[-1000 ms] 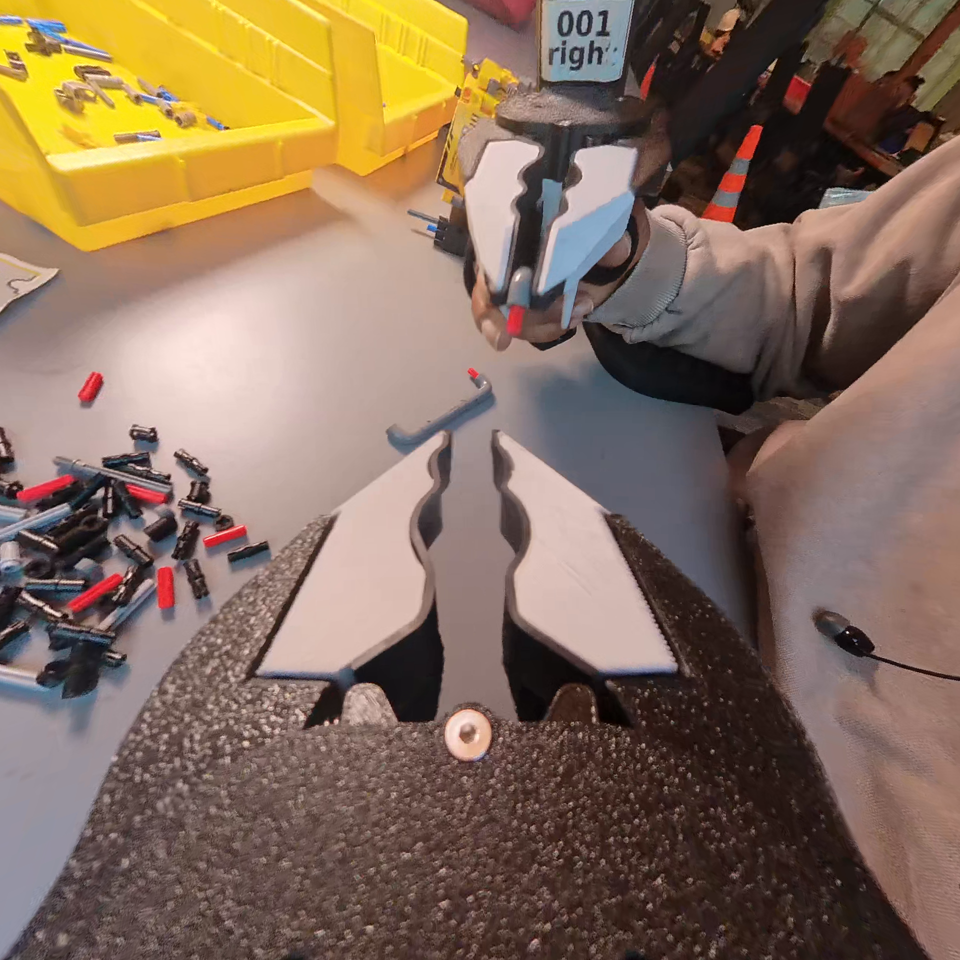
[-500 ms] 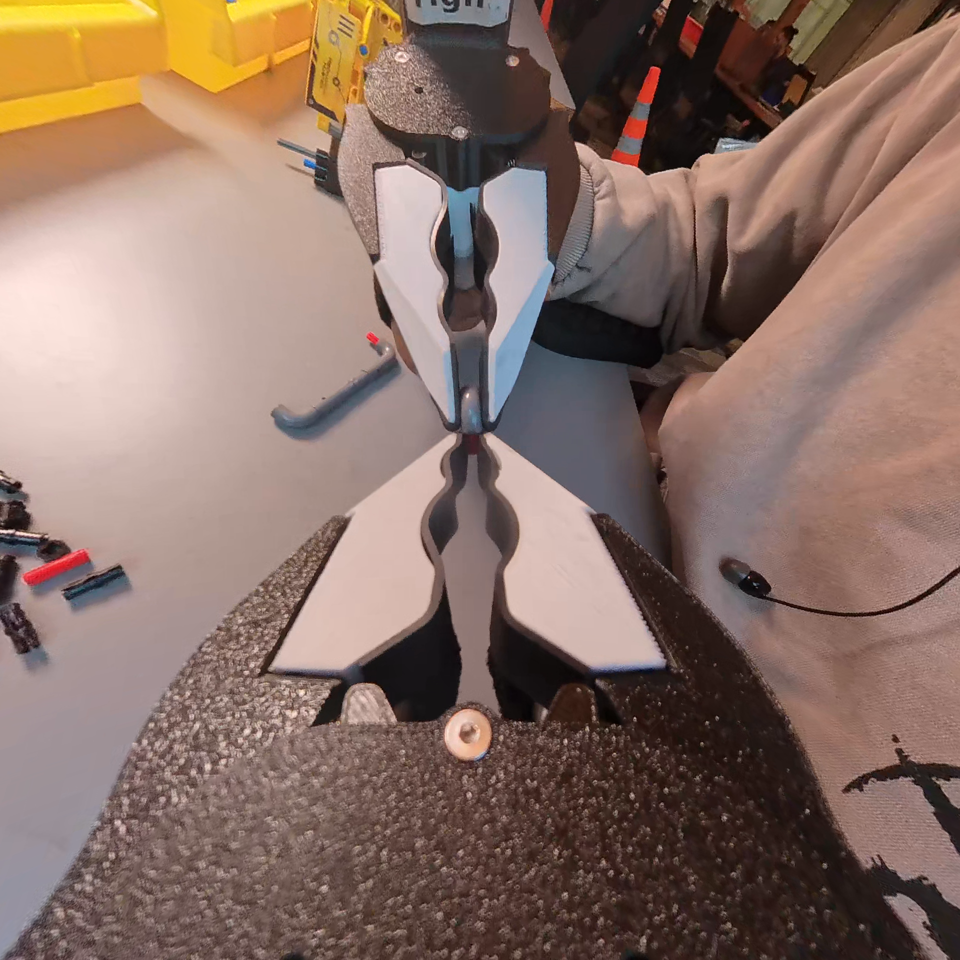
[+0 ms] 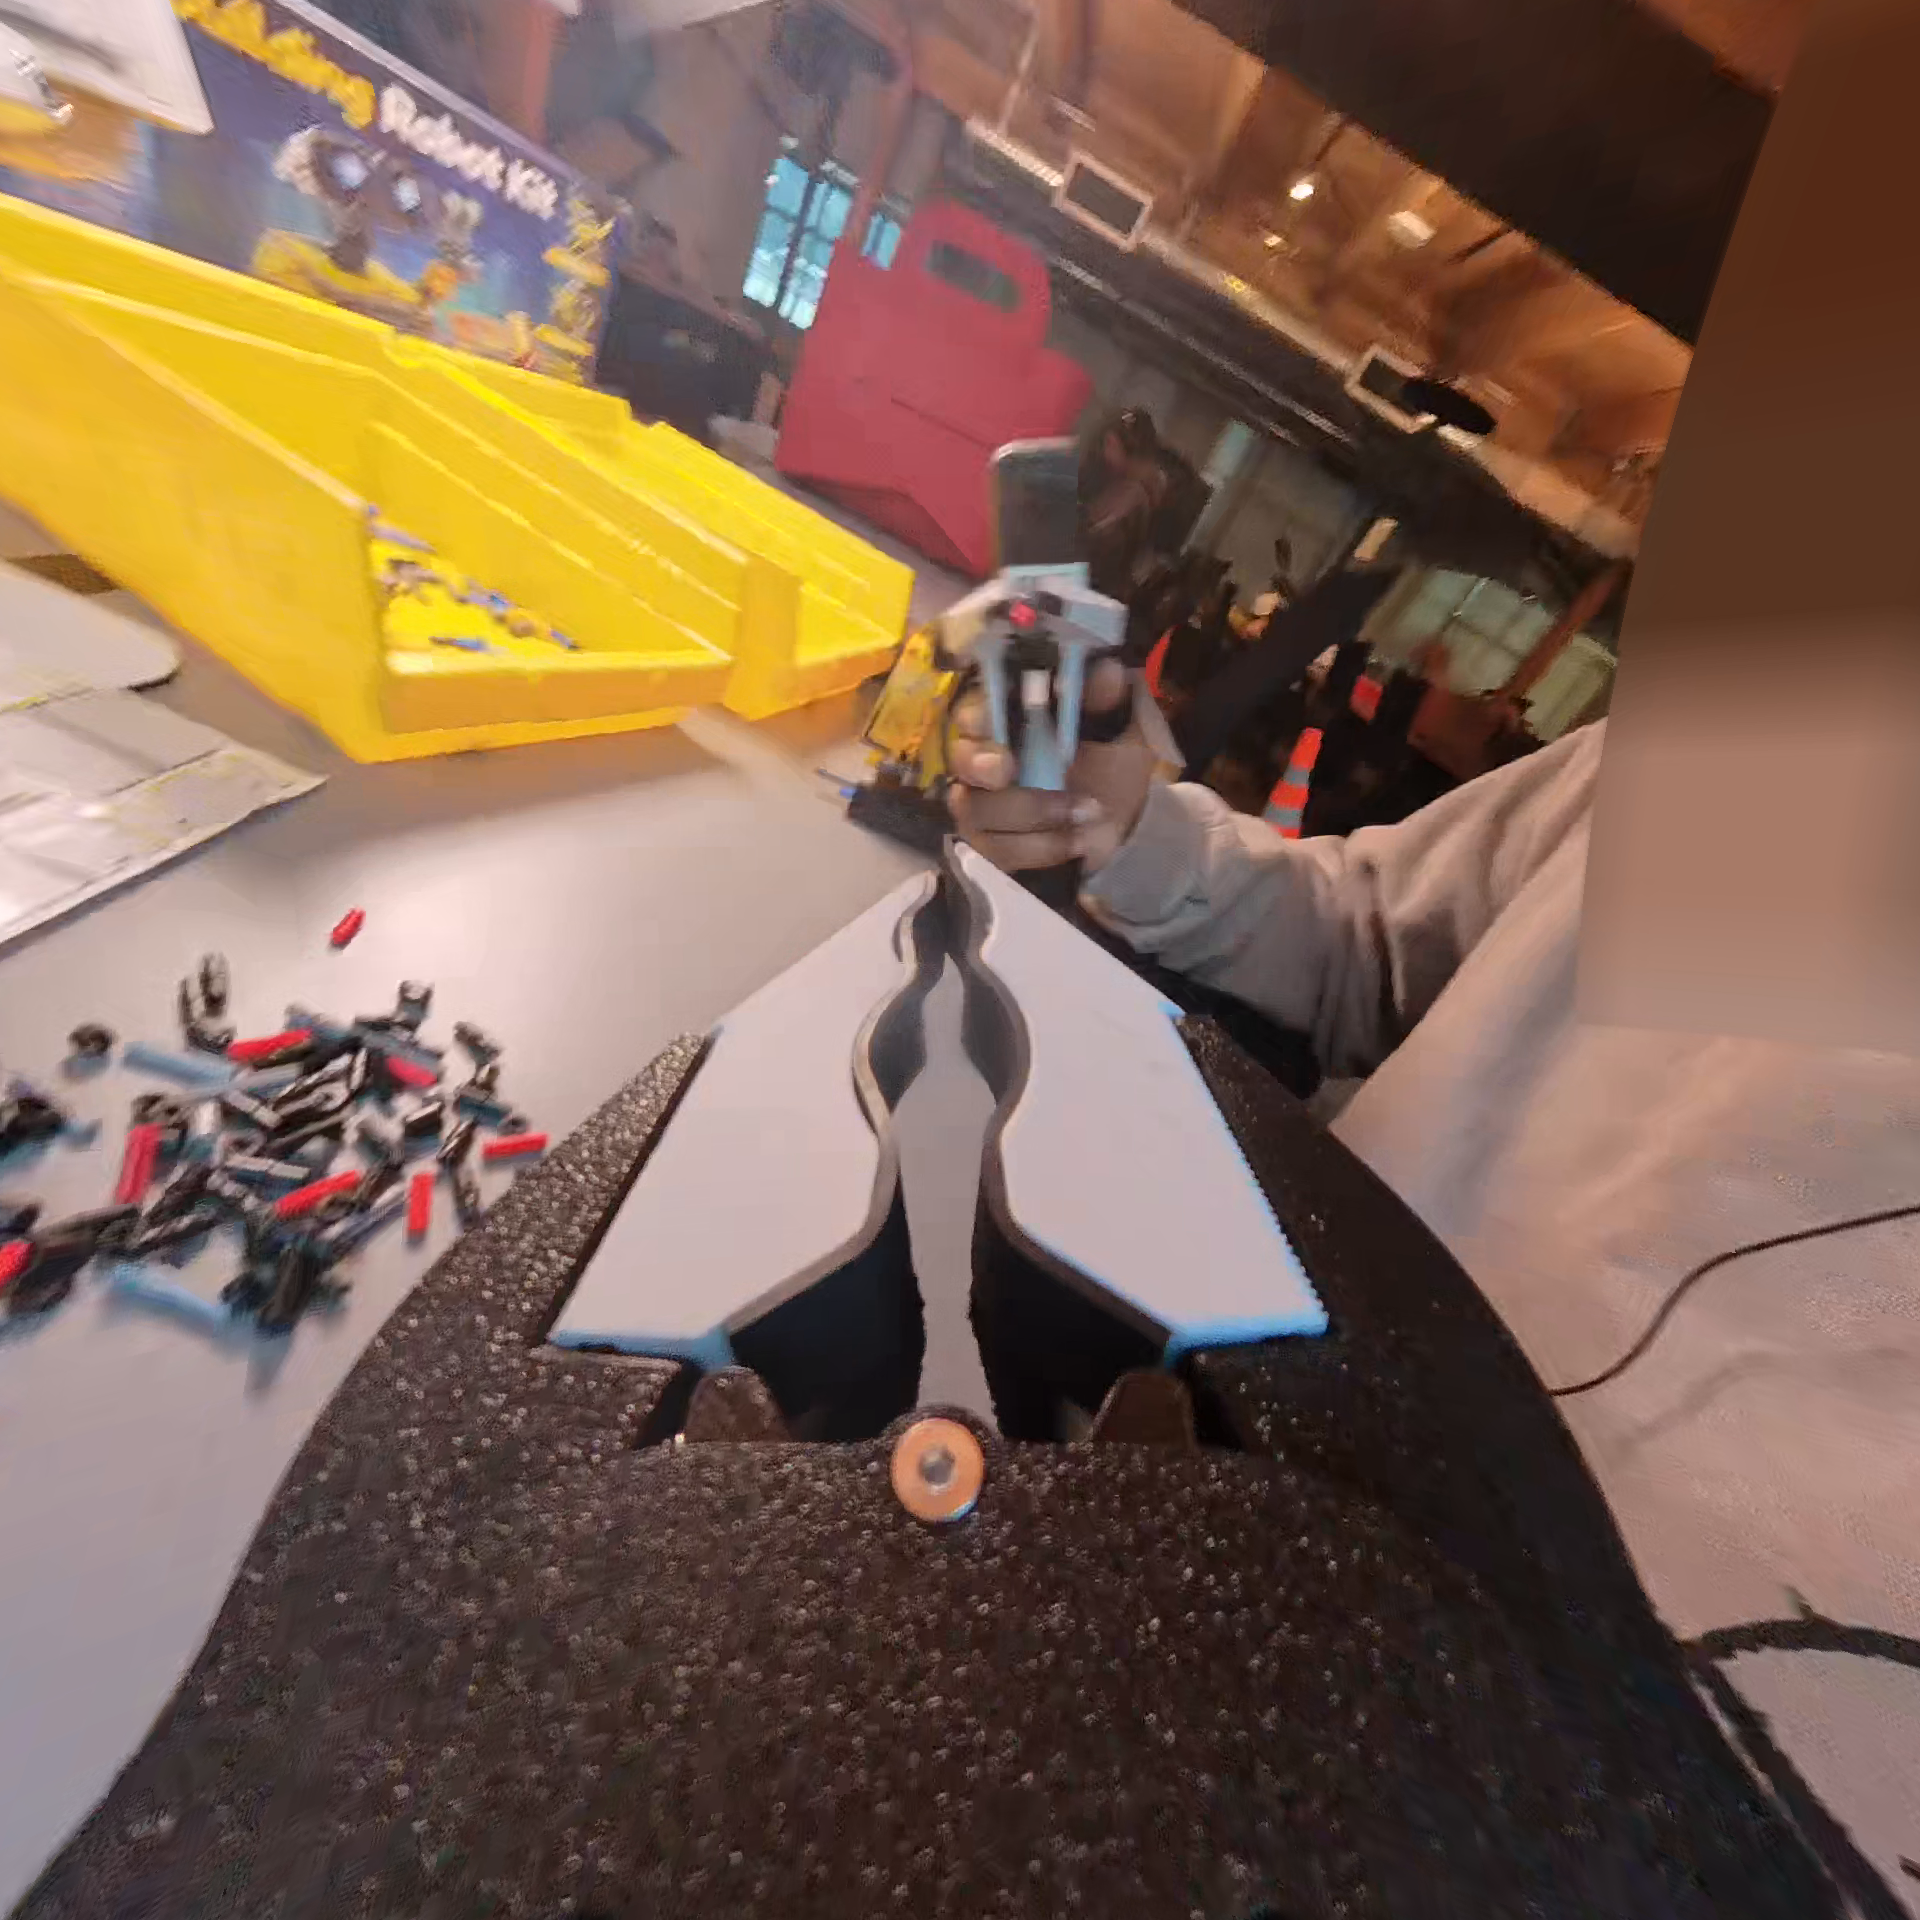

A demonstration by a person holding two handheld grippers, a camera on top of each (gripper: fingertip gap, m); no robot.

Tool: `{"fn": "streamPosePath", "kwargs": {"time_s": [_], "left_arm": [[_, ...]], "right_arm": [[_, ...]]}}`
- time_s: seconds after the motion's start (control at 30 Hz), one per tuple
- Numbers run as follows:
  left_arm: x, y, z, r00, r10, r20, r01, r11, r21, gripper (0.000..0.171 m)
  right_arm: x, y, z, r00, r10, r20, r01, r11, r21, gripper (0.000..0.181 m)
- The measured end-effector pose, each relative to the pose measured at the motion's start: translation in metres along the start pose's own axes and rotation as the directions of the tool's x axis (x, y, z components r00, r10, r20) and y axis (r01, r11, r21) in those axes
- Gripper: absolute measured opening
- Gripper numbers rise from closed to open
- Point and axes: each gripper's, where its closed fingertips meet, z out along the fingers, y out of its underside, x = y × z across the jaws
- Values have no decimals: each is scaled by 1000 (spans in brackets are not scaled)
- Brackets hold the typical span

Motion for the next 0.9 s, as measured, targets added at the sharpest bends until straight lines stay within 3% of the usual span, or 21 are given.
{"fn": "streamPosePath", "kwargs": {"time_s": [0.1,0.2,0.27,0.4,0.5,0.67,0.8,0.9], "left_arm": [[-1,34,30,997,82,14,-78,977,-198,0],[-2,46,39,993,116,17,-108,958,-264,1],[-14,58,38,988,138,63,-111,941,-318,22],[-8,63,45,995,94,35,-78,948,-309,40],[-2,68,49,993,116,19,-104,939,-327,25],[-22,85,44,972,210,104,-145,889,-435,22],[-36,86,38,935,308,177,-196,863,-466,34],[-41,85,35,929,313,200,-193,866,-460,45]], "right_arm": [[-11,62,39,998,-31,48,42,970,-238,4],[3,57,32,999,-38,6,38,968,-248,5],[14,74,29,997,-53,-52,34,948,-317,5],[18,94,31,991,-118,-56,85,909,-408,6],[29,107,31,964,-249,-94,172,853,-492,6],[103,119,-9,805,-464,-371,96,718,-690,5],[115,122,-25,739,-576,-350,109,614,-782,6],[105,117,-24,753,-587,-297,151,594,-790,29]]}}
